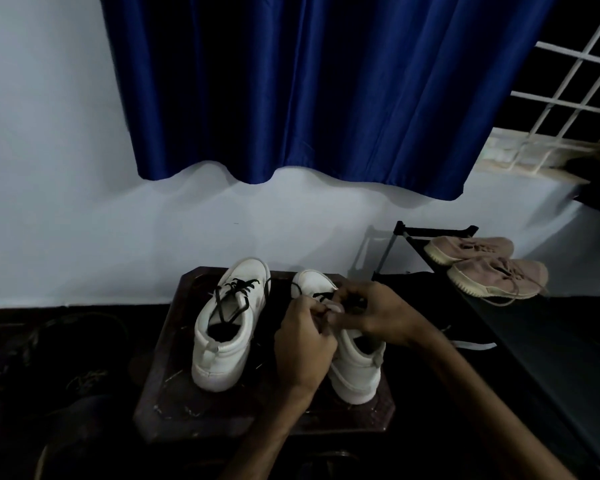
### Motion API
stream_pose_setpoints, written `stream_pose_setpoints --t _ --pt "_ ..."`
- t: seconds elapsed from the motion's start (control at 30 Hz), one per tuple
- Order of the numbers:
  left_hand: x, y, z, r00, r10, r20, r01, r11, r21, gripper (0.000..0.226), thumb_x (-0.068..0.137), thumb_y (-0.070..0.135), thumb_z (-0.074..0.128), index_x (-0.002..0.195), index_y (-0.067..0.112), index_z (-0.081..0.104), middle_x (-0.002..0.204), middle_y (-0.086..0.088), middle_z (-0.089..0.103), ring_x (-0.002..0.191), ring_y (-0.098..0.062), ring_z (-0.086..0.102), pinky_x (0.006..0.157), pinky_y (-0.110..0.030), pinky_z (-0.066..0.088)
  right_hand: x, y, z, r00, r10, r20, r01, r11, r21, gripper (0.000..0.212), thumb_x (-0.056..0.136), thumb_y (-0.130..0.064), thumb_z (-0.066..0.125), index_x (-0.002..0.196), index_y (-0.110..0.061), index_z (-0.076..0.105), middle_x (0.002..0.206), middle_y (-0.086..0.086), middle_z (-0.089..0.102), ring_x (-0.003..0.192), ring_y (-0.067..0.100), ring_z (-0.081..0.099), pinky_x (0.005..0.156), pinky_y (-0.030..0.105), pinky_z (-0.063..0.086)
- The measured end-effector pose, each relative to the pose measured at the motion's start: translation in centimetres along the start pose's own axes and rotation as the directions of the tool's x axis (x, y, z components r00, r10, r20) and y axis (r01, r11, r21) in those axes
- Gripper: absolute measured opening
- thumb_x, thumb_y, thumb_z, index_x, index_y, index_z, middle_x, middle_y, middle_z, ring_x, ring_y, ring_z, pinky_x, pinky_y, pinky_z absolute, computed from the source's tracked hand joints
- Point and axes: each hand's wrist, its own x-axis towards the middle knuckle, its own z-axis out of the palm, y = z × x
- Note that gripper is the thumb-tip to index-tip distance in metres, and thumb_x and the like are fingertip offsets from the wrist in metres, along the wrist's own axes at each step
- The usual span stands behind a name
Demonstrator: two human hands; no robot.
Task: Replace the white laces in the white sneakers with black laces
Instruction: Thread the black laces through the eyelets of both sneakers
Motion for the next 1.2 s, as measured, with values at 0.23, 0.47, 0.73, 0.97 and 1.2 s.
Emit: stream_pose_setpoints --t 0.23,0.47,0.73,0.97,1.2 --pt "0.1 -0.3 0.3 0.991 0.117 -0.061 -0.113 0.991 0.068 0.017 0.08 0.023 0.074 0.088 0.017 0.06 0.09 0.006 0.063 0.081 -0.018 0.065 0.063 -0.03 0.045 -1.3 2.0 2.4 0.978 -0.037 -0.206 0.097 0.952 0.291 0.019 0.082 -0.022 0.077 0.101 -0.016 0.074 0.098 0.0 0.073 0.097 0.012 0.069 0.085 0.03 0.053" --pt "0.2 -1.0 0.0 0.993 0.116 -0.014 -0.117 0.992 -0.039 0.01 0.087 0.021 0.066 0.086 0.021 0.056 0.089 0.01 0.061 0.079 -0.012 0.061 0.067 -0.032 0.048 -1.0 2.6 3.1 0.975 0.054 -0.216 0.034 0.923 0.384 0.02 0.084 -0.016 0.075 0.102 -0.011 0.07 0.1 0.0 0.073 0.1 0.011 0.068 0.087 0.022 0.051" --pt "-1.9 0.0 -1.4 0.972 -0.234 0.002 0.141 0.577 -0.805 0.011 0.096 -0.002 0.05 0.088 0.005 0.049 0.096 -0.009 0.071 0.093 -0.024 0.069 0.088 -0.044 0.054 -0.5 3.2 3.5 0.967 0.038 -0.253 0.044 0.949 0.313 0.017 0.083 -0.004 0.073 0.097 -0.011 0.068 0.108 0.003 0.064 0.104 0.007 0.063 0.091 0.014 0.045" --pt "1.5 -0.3 -2.7 0.997 -0.039 0.073 0.07 0.868 -0.492 0.023 0.088 0.049 0.059 0.09 0.025 0.058 0.076 0.002 0.068 0.07 -0.02 0.067 0.064 -0.052 0.057 -0.7 3.2 3.6 0.965 0.017 -0.26 0.055 0.963 0.264 0.02 0.081 -0.002 0.07 0.099 -0.01 0.068 0.109 0.004 0.059 0.106 0.011 0.061 0.094 0.019 0.046" --pt "2.3 -0.1 -0.6 0.911 -0.016 0.412 -0.046 0.989 0.139 0.027 0.099 0.031 0.048 0.102 0.011 0.066 0.1 -0.008 0.07 0.095 -0.026 0.063 0.08 -0.036 0.047 -0.8 2.9 3.7 0.963 0.01 -0.27 0.052 0.974 0.221 0.024 0.078 -0.011 0.074 0.102 -0.012 0.068 0.108 0.0 0.058 0.104 0.01 0.061 0.092 0.024 0.049"
